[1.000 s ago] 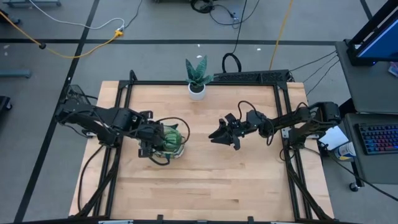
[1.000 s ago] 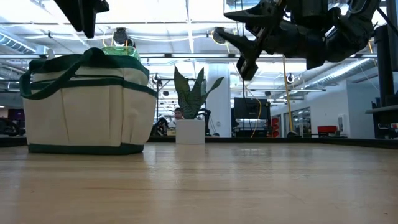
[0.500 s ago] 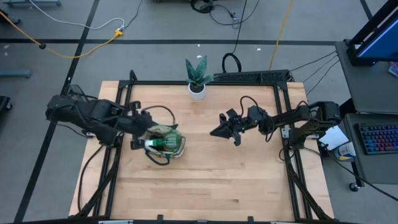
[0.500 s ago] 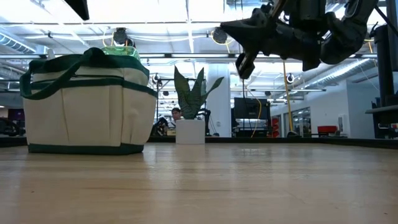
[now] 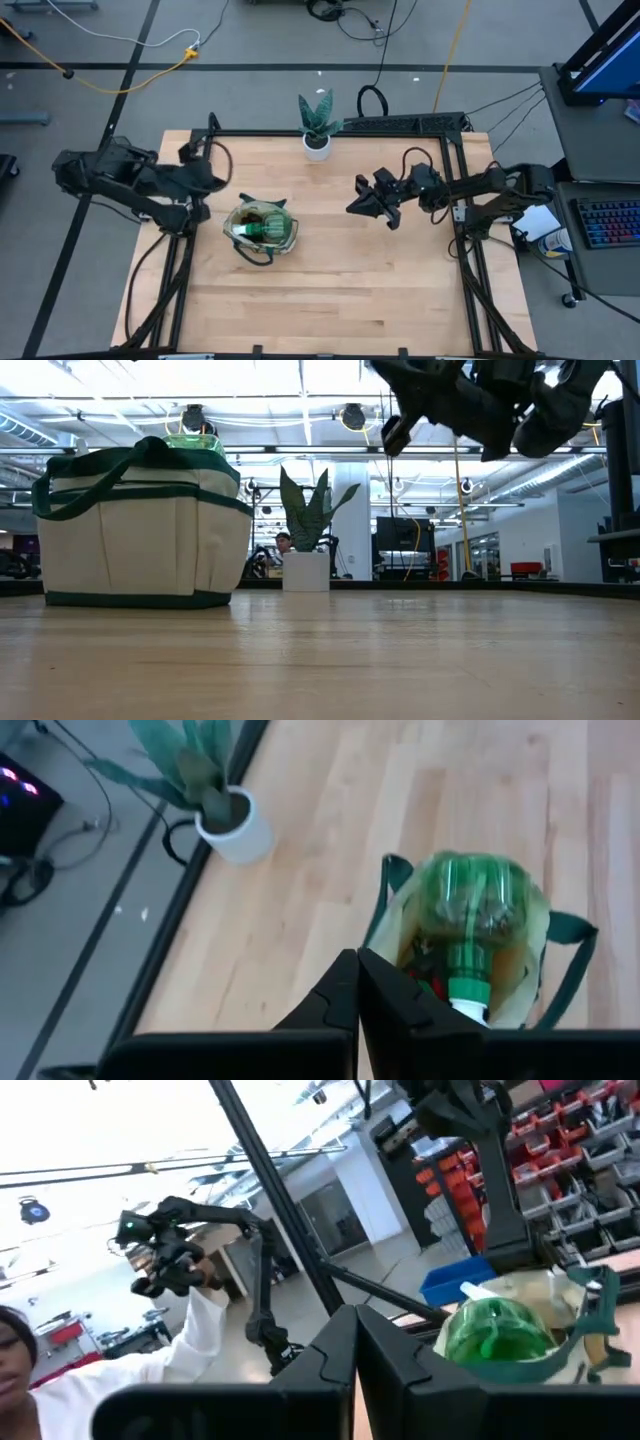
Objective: Pick & Place Garden tools in Gardening bag
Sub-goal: Return to Home Position
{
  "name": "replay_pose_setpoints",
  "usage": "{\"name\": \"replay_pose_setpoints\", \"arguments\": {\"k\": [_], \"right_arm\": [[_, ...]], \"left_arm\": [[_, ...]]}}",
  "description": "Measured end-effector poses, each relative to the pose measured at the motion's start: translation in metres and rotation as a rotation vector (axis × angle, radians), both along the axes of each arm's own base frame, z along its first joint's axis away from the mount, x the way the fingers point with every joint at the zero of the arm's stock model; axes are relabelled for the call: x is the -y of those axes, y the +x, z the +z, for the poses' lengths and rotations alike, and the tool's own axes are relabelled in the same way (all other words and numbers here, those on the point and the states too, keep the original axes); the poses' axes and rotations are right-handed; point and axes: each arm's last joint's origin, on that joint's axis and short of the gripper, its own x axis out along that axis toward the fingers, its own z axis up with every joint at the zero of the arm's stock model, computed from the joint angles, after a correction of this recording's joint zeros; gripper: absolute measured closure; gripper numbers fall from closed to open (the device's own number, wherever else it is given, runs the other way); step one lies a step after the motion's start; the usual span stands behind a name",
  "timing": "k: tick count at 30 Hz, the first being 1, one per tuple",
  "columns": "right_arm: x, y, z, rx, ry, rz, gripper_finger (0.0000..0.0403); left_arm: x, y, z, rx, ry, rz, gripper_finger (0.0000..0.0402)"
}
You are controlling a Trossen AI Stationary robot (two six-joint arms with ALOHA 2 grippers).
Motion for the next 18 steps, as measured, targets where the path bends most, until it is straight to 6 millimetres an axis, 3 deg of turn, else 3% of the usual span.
{"name": "replay_pose_setpoints", "arguments": {"k": [5, 18], "right_arm": [[-0.001, -0.012, 0.020, 0.053, -0.046, -0.002, 0.0402], [-0.004, -0.051, 0.048, -0.013, -0.241, -0.181, 0.0403]], "left_arm": [[-0.003, -0.010, 0.004, 0.094, 0.028, -0.033, 0.0390], [-0.009, -0.032, -0.033, 0.218, 0.084, -0.072, 0.0389]]}}
